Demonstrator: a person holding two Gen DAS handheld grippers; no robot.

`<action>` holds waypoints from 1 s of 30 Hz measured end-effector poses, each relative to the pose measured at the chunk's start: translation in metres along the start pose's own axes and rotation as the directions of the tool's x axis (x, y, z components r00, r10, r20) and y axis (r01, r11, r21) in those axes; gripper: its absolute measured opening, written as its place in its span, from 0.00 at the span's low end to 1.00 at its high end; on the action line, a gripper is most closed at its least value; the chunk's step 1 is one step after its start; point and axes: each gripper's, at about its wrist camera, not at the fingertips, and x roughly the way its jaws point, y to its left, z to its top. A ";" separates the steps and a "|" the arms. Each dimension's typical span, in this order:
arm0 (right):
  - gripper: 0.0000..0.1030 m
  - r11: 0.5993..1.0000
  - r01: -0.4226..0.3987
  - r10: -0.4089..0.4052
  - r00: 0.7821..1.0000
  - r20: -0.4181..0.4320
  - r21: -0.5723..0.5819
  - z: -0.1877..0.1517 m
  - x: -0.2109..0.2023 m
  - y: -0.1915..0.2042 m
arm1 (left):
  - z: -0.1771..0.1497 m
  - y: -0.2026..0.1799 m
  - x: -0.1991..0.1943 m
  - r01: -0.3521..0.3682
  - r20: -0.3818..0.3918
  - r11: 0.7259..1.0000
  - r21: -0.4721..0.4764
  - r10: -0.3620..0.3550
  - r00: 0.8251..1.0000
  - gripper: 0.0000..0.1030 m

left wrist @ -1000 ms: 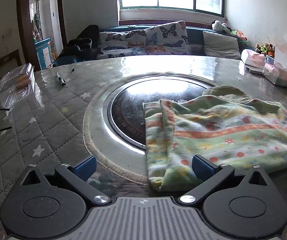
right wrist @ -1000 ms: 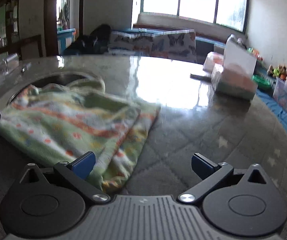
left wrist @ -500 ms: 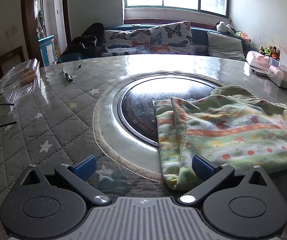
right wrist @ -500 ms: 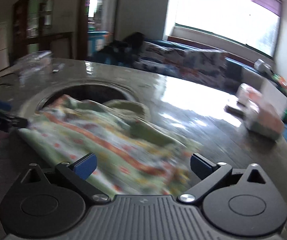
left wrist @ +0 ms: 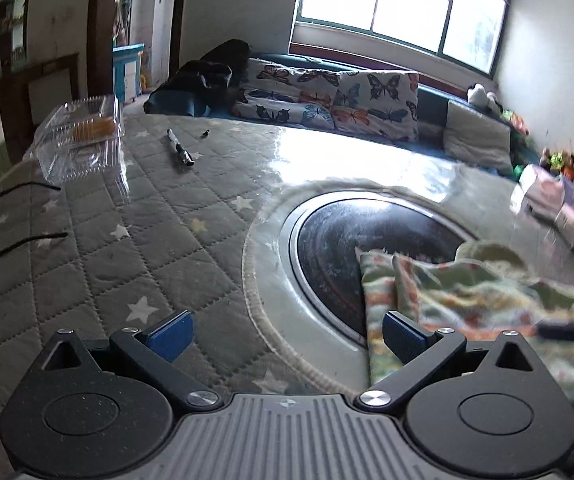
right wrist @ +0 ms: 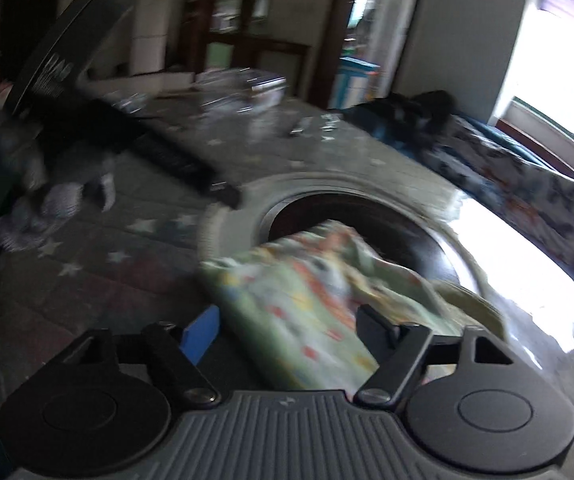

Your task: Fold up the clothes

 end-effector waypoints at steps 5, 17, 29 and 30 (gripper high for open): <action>0.50 0.997 -0.043 0.041 0.998 -0.038 -0.071 0.010 0.024 0.021 | 0.005 0.003 0.003 0.070 -0.014 0.996 -0.060 -0.071 0.997 0.93; 0.14 0.997 -0.062 0.062 0.998 0.012 0.056 0.013 0.020 0.003 | 0.007 0.008 0.025 0.194 -0.084 0.947 -0.257 -0.222 0.971 0.93; 0.11 0.980 -0.088 0.067 0.990 0.123 0.176 0.008 -0.019 -0.023 | 0.007 -0.007 0.042 0.283 -0.120 0.862 -0.421 -0.362 0.925 0.95; 0.11 0.979 -0.092 0.070 0.989 0.127 0.180 0.006 -0.021 -0.024 | 0.007 -0.009 0.043 0.289 -0.121 0.855 -0.431 -0.372 0.920 0.94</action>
